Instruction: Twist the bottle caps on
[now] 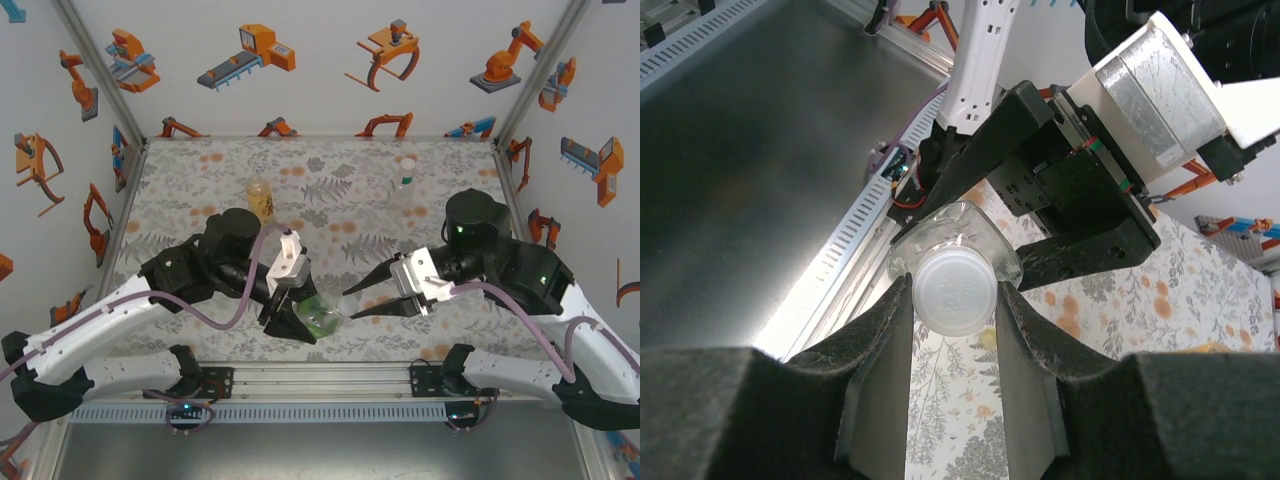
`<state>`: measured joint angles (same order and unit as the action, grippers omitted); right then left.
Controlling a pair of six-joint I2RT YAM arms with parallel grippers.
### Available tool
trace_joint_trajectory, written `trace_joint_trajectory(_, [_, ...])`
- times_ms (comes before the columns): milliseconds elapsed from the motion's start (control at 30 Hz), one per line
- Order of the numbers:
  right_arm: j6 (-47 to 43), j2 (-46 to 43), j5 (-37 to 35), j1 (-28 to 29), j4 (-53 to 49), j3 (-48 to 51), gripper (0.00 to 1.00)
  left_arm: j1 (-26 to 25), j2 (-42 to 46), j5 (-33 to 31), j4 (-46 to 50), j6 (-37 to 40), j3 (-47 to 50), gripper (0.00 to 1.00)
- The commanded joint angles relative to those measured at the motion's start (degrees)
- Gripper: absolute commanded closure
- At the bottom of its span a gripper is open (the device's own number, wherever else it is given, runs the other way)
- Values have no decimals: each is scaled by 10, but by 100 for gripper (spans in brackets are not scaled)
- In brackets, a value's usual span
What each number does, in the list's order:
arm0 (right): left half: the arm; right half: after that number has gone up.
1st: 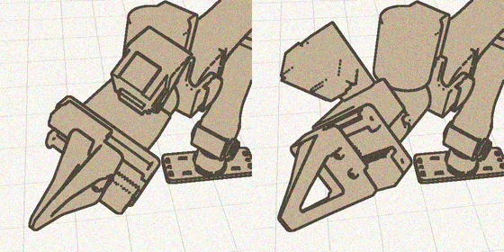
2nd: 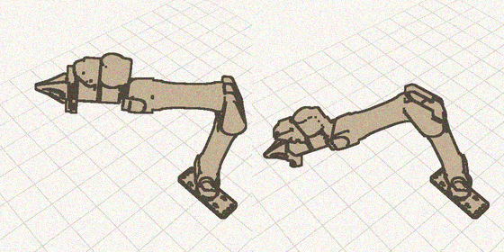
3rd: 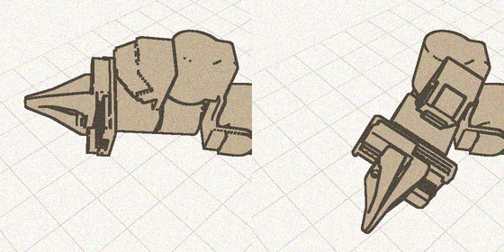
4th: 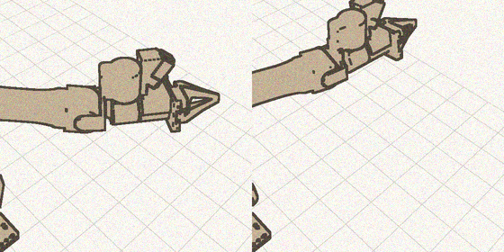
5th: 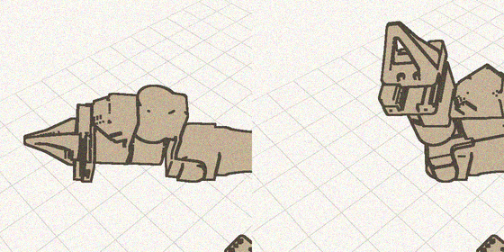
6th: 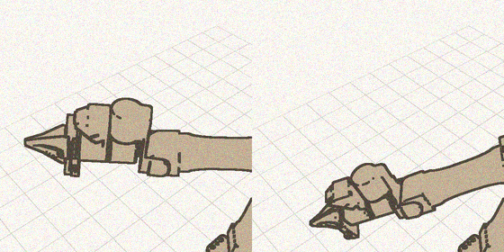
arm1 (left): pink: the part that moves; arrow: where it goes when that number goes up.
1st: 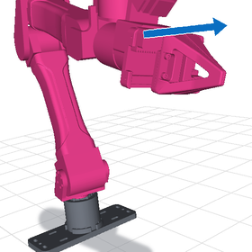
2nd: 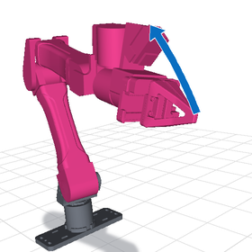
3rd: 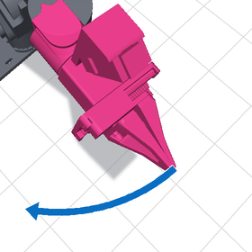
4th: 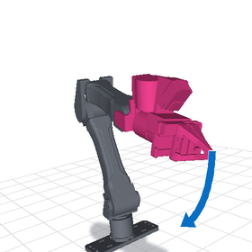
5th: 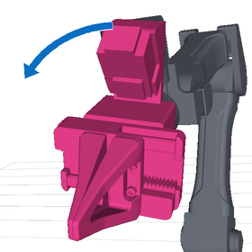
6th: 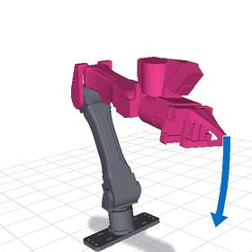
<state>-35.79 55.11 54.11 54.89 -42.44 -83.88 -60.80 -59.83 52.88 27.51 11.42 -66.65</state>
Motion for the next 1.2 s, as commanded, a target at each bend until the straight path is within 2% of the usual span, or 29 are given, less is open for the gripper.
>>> trace_joint_trajectory(0, [15, -26, 28, 0, 39, 14, 100, 3, 2, 62, -6, -19, -15, 100])
trace_joint_trajectory(133, [50, -39, 8, 0, 66, 41, 100, 7, 15, 35, -24, -19, -10, 100])
trace_joint_trajectory(300, [123, -45, -48, 0, 78, 79, 100, 12, 57, -75, -47, 0, 10, 100])
trace_joint_trajectory(433, [234, -58, -123, 0, 146, 136, 100, 13, 83, -171, -48, 19, 18, 100])
trace_joint_trajectory(667, [458, -65, -271, 0, 267, 219, 100, 13, 93, -273, -43, 36, 27, 100])
trace_joint_trajectory(900, [716, -49, -435, 0, 264, 242, 100, 14, 91, -381, -43, 46, 34, 100])
trace_joint_trajectory(1167, [1065, 14, -476, 0, 212, 220, 100, 12, 71, -453, -51, 64, 36, 100])
